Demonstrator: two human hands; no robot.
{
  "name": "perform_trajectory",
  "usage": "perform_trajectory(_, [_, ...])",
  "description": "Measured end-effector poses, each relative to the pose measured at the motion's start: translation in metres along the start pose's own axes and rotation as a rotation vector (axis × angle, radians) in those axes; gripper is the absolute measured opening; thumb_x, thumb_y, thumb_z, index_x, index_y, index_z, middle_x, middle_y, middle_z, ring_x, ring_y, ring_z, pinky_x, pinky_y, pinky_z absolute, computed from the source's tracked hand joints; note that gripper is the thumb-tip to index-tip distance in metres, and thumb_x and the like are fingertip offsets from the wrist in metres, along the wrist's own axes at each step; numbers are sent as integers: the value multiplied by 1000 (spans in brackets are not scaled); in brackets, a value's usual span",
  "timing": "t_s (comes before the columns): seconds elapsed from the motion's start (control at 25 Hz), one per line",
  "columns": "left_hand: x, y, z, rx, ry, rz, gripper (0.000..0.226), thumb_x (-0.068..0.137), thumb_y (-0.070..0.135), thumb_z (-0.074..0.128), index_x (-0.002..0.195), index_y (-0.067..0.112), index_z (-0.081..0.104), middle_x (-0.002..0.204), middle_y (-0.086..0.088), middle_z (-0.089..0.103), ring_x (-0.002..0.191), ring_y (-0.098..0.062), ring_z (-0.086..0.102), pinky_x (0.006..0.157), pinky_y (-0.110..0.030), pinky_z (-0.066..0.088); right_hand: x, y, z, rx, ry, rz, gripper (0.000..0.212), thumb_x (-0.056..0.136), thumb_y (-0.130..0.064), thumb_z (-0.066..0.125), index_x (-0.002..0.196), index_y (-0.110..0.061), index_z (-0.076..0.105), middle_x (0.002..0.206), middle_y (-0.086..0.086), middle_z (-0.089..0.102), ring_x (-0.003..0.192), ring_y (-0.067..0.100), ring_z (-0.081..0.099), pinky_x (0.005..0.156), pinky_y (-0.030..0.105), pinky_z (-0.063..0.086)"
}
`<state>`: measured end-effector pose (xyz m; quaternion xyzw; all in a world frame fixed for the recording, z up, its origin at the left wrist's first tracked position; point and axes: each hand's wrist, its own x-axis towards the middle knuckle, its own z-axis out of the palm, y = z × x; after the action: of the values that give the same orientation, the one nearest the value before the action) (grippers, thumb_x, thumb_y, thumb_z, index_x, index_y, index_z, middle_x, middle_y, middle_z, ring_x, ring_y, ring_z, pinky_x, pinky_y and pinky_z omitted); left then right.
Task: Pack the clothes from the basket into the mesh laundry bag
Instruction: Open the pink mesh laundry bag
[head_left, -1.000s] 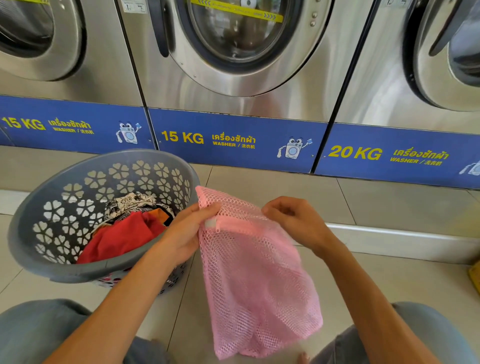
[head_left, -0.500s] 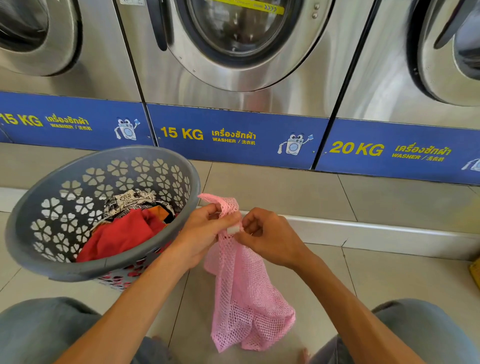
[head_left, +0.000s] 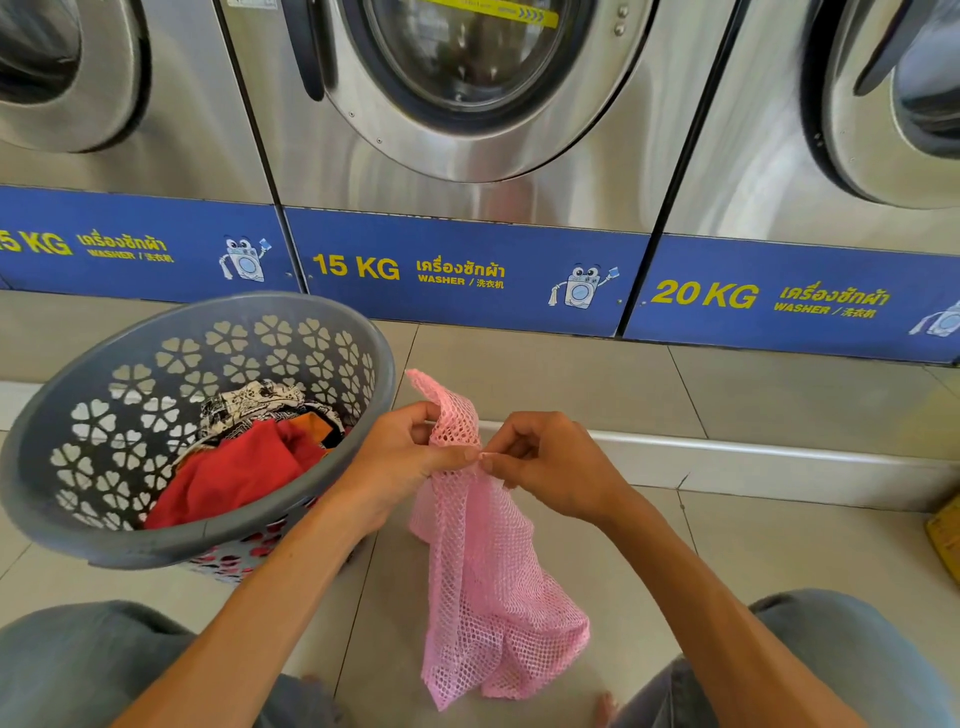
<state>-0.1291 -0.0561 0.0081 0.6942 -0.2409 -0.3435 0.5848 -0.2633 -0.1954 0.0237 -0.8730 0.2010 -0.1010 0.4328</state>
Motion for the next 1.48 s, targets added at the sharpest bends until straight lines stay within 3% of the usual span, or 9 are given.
perform_trajectory(0.36, [-7,29,-19,99,9,50,39,68,-8,83,97,15,69,90,-5,79,86,-21,75,83,-32,58,5,5,-8,185,-95,297,6,81,-4,68,84,-3,73,80,10,75,63,13,68,71,34,59])
perform_trajectory(0.52, [-10,42,-47,-18,149,46,47,68,-11,80,107,13,66,95,-11,78,91,-25,74,83,-37,58,8,23,-21,-63,47,373,9,80,-11,66,83,-5,71,78,4,74,65,12,71,74,36,59])
perform_trajectory(0.72, [-9,34,-49,272,302,61,68,78,12,81,133,28,46,94,2,76,86,-22,75,81,-40,58,7,18,-28,194,61,441,16,84,-9,66,90,4,72,75,8,70,62,14,66,74,36,61])
perform_trajectory(0.84, [-11,24,-35,698,290,135,85,79,37,77,147,25,29,123,-4,66,112,-28,64,98,-45,50,3,5,-23,279,24,385,6,84,-7,68,80,-4,72,72,7,69,58,13,64,65,29,58])
perform_trajectory(0.96, [-20,21,-11,854,194,277,94,75,61,71,152,20,35,153,-3,42,142,-24,35,116,-38,28,1,-1,-18,320,1,338,7,85,-7,68,79,-6,71,68,5,68,57,13,63,62,26,57])
perform_trajectory(1.04, [-24,13,6,971,79,384,75,78,63,67,140,23,54,142,4,51,135,-19,43,113,-35,33,0,-3,-14,348,-29,309,6,86,-6,67,84,-2,71,69,6,68,58,14,63,63,27,57])
perform_trajectory(1.12, [-26,6,17,985,7,432,31,90,48,63,113,29,67,102,13,67,106,-16,64,83,-31,48,-1,-5,-12,365,-58,283,9,86,-7,67,88,1,71,71,8,69,60,15,64,65,28,57])
perform_trajectory(1.2, [-26,5,21,963,36,401,13,98,35,55,91,30,65,71,14,60,84,-17,67,61,-28,39,-2,-5,-10,356,-64,266,8,87,-7,66,87,-1,71,71,8,69,60,15,64,66,28,57])
perform_trajectory(1.48, [-17,20,-15,897,237,421,27,98,23,58,120,29,72,100,13,76,85,-8,68,78,-31,57,1,15,-16,146,54,345,11,85,-13,68,75,-9,66,68,4,69,61,15,68,71,37,59])
